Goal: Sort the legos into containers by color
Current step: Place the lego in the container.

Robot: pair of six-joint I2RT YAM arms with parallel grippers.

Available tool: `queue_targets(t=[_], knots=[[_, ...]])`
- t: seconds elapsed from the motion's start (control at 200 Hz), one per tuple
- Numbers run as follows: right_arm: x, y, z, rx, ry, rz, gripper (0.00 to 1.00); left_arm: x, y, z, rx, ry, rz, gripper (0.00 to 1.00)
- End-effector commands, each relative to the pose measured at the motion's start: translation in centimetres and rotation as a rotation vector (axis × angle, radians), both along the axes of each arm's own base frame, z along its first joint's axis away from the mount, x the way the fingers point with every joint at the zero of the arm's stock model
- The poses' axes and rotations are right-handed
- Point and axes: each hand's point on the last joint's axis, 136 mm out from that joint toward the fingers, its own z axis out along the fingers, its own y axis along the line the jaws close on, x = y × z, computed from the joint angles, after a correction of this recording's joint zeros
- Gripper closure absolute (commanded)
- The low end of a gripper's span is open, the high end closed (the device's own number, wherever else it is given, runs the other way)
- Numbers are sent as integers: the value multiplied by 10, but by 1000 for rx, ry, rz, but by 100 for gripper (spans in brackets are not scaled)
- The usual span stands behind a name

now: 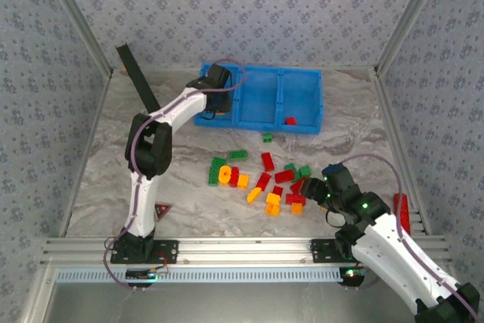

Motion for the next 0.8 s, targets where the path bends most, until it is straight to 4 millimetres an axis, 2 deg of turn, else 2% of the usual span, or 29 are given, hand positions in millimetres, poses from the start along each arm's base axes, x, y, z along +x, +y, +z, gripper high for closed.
queue_targets(t=[0.0, 0.04, 0.05, 0.165, 0.35, 0.545, 0.8], knots=[[8, -5, 19, -19, -35, -34, 30, 1, -8, 2, -19, 34, -22, 63], [11, -5, 22, -30, -40, -29, 30, -1, -8, -5, -16, 57, -21, 60], [12, -5, 23, -35, -42, -29, 30, 3, -10, 1, -25, 41, -22, 58], [22, -4, 28, -75, -41, -2, 30, -4, -9, -4, -18, 89, -19, 44], [44, 16, 28, -39, -37, 39, 32, -8, -10, -3, -35, 114, -25, 35], [59, 29, 23, -44, -33, 64, 33, -7, -19, 25, -92, 68, -51, 33], [71, 11, 18, -189, -35, 60, 37, -17, -20, 72, -130, 4, -103, 32]])
